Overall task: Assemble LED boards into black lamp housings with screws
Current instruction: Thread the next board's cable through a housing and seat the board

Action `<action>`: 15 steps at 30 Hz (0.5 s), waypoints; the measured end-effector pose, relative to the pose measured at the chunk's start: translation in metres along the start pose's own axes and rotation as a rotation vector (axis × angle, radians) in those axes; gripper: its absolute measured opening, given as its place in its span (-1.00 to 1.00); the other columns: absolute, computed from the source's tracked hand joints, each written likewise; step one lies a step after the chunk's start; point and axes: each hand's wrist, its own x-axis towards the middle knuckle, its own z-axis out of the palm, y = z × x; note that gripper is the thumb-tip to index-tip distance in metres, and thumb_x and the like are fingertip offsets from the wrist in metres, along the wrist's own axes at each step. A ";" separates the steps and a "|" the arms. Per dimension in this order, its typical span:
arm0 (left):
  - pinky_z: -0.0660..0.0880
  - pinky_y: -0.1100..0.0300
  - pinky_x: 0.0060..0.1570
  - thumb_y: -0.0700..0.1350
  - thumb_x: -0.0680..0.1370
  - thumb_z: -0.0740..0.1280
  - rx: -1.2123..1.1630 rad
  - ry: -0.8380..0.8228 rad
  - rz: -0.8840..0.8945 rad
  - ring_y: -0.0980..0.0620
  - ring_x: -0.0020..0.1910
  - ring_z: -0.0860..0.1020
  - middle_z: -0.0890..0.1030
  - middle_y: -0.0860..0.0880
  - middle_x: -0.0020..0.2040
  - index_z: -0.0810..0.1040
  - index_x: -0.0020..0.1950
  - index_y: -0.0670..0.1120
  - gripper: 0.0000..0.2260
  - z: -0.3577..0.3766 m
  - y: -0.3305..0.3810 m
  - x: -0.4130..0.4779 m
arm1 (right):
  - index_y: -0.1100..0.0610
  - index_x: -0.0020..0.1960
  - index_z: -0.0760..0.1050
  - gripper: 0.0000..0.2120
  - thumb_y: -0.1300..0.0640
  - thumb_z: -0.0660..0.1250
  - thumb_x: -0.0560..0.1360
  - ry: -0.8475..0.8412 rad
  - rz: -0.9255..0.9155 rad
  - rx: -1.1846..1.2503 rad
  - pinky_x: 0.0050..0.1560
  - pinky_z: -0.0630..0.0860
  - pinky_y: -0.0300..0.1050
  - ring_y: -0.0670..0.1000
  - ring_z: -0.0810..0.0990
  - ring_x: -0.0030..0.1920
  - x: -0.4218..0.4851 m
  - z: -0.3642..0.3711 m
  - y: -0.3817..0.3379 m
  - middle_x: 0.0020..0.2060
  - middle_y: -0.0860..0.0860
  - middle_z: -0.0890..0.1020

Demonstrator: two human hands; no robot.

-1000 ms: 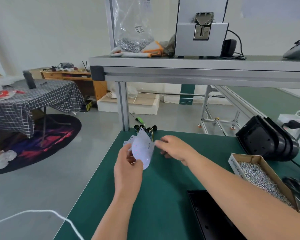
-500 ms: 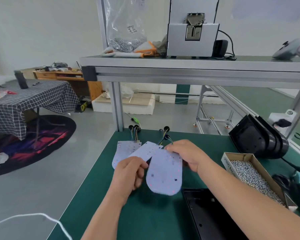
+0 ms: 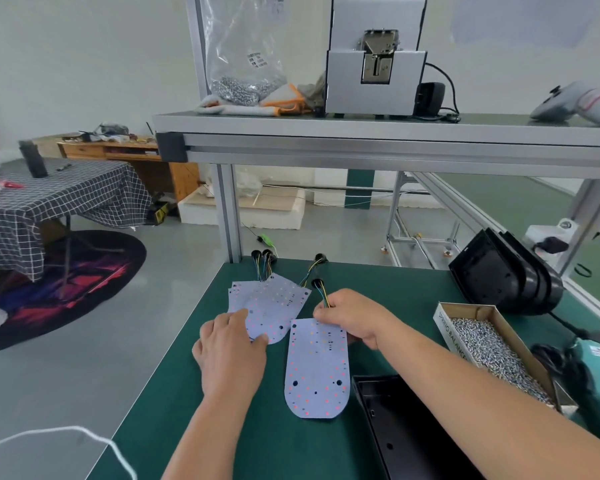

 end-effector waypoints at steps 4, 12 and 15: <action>0.33 -0.08 0.38 -0.08 0.58 0.43 -0.129 0.024 -0.049 -0.17 0.40 0.36 0.53 -0.04 0.34 0.40 0.57 0.05 -0.45 -0.003 0.003 0.000 | 0.15 -0.13 0.47 -0.83 0.09 0.40 0.55 0.124 -0.035 -0.296 -0.27 0.30 -0.07 0.07 0.39 -0.27 0.005 0.002 0.003 -0.25 0.13 0.46; 0.64 0.04 -0.15 -0.31 0.51 0.27 -0.951 0.015 -0.096 -0.02 -0.22 0.68 0.64 0.02 -0.22 0.68 -0.04 0.07 -0.70 -0.015 0.007 -0.001 | 0.25 0.05 0.50 -0.69 0.00 0.40 0.53 0.176 -0.081 -0.772 -0.30 0.38 -0.09 0.09 0.57 -0.22 0.011 0.002 0.004 -0.16 0.10 0.62; 0.69 0.12 -0.15 -0.40 0.54 0.31 -1.382 -0.067 -0.252 -0.06 -0.15 0.73 0.77 -0.11 0.00 0.70 0.10 -0.15 -0.74 -0.018 0.005 0.003 | 0.25 -0.09 0.48 -0.87 0.19 0.34 0.56 0.108 -0.044 -0.561 -0.43 0.49 -0.18 0.09 0.69 -0.41 0.016 0.000 0.001 -0.30 0.13 0.58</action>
